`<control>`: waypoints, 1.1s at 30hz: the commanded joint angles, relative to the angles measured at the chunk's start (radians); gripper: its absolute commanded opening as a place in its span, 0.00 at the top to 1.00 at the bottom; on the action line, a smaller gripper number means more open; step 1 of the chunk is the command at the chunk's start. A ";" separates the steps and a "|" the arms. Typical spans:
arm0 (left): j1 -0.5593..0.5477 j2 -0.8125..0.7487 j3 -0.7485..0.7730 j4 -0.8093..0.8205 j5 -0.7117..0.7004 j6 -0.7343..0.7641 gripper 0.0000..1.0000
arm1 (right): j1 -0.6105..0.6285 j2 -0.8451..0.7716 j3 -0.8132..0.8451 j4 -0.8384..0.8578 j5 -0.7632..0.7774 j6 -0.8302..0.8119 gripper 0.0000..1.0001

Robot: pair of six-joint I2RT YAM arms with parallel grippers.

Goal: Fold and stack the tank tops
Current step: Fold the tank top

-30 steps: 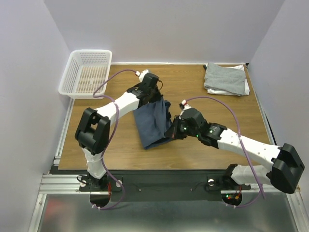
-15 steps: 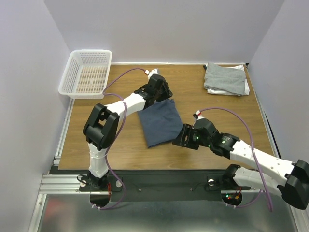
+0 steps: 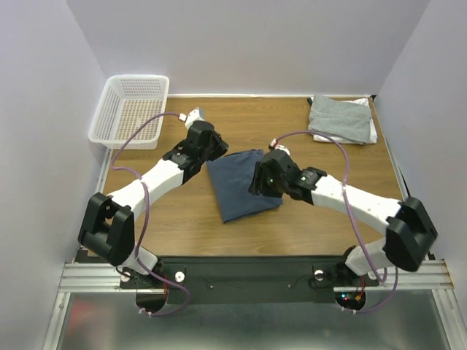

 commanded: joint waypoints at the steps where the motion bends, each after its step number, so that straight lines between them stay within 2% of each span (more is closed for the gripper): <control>1: -0.008 -0.056 -0.153 -0.013 0.057 -0.022 0.83 | -0.075 0.132 0.136 0.062 0.026 -0.106 0.46; 7: -0.022 -0.099 -0.278 0.061 0.152 -0.016 0.96 | -0.199 0.330 0.280 0.113 -0.058 -0.192 0.53; 11: -0.054 -0.072 -0.307 0.096 0.184 -0.010 0.98 | -0.266 0.469 0.348 0.132 -0.114 -0.200 0.55; 15: -0.076 -0.044 -0.324 0.098 0.184 -0.015 0.99 | -0.311 0.534 0.360 0.139 -0.124 -0.203 0.56; 26: -0.085 0.052 -0.366 0.101 0.180 -0.021 1.00 | -0.395 0.615 0.372 0.143 -0.132 -0.205 0.57; 33: -0.085 0.083 -0.367 0.109 0.181 -0.016 1.00 | -0.396 0.617 0.376 0.142 -0.120 -0.209 0.57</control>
